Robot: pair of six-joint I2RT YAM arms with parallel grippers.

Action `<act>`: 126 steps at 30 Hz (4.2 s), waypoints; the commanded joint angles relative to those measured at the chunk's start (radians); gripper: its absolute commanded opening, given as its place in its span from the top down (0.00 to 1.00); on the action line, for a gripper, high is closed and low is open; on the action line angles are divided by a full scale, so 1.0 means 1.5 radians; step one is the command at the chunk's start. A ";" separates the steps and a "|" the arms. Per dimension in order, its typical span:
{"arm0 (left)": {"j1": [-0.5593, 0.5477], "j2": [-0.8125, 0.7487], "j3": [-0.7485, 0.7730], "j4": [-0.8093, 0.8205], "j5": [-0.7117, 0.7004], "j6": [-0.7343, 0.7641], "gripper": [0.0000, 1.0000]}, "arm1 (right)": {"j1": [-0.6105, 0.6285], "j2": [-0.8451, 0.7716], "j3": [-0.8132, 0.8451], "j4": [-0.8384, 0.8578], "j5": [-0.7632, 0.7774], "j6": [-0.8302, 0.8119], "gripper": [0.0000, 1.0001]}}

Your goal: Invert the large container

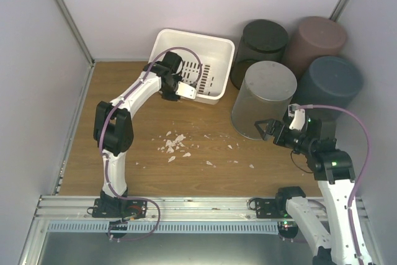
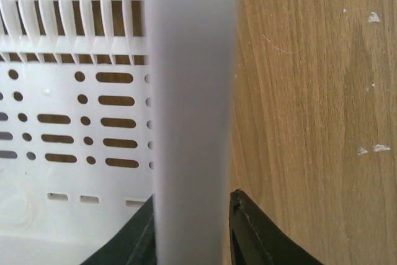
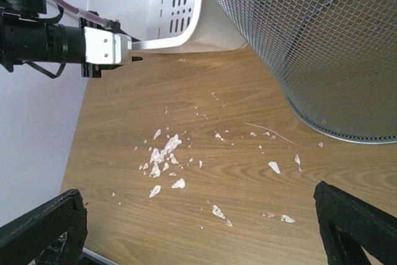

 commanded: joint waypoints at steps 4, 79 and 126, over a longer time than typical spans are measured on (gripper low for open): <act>-0.008 -0.001 -0.023 -0.006 -0.016 -0.012 0.80 | 0.007 -0.008 -0.004 -0.001 0.002 0.012 0.00; 0.309 -0.123 -0.531 1.585 0.785 -2.281 1.00 | 0.007 -0.012 0.092 -0.058 0.057 0.079 0.00; 0.487 0.145 -0.554 1.839 1.086 -2.385 0.48 | 0.008 -0.008 0.035 -0.017 0.044 0.084 0.00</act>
